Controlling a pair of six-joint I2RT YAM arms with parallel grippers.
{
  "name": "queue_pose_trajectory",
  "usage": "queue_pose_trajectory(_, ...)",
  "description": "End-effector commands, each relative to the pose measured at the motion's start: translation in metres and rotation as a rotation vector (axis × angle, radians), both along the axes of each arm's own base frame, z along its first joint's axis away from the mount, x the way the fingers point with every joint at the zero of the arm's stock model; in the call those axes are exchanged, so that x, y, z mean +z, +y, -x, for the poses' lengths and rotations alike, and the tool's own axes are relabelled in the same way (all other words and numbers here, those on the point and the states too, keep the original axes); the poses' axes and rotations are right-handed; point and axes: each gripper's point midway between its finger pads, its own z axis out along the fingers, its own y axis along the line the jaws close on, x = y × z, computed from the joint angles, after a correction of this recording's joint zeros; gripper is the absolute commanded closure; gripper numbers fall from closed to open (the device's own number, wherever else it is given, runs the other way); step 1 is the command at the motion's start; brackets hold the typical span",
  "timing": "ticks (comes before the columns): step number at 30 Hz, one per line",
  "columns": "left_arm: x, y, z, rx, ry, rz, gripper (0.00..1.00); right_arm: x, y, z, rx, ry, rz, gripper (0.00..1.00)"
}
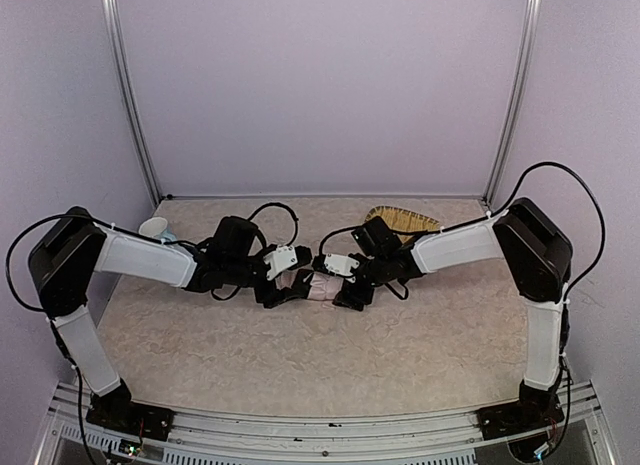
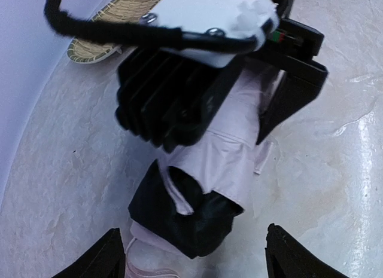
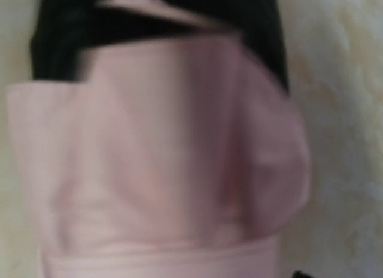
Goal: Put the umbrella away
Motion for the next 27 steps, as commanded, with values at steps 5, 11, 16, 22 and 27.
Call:
queue_pose_trajectory(5,-0.004,-0.009,0.018,-0.151,-0.195,-0.162,0.20,-0.023,-0.007,0.016,0.046,0.144,0.087,0.53)
queue_pose_trajectory(11,-0.001,-0.013,0.032,-0.241,-0.204,-0.180,0.17,0.007,0.001,0.057,0.151,0.369,-0.052,0.62)
queue_pose_trajectory(16,-0.016,-0.023,0.053,-0.296,-0.160,-0.218,0.16,0.032,0.003,0.098,0.261,0.585,-0.182,0.62)
queue_pose_trajectory(22,-0.025,-0.044,0.090,-0.412,-0.024,-0.161,0.17,0.040,0.005,0.121,0.326,0.721,-0.249,0.55)
queue_pose_trajectory(27,-0.041,-0.040,0.098,-0.432,0.177,-0.175,0.34,0.042,0.005,0.104,0.275,0.728,-0.300,0.42)
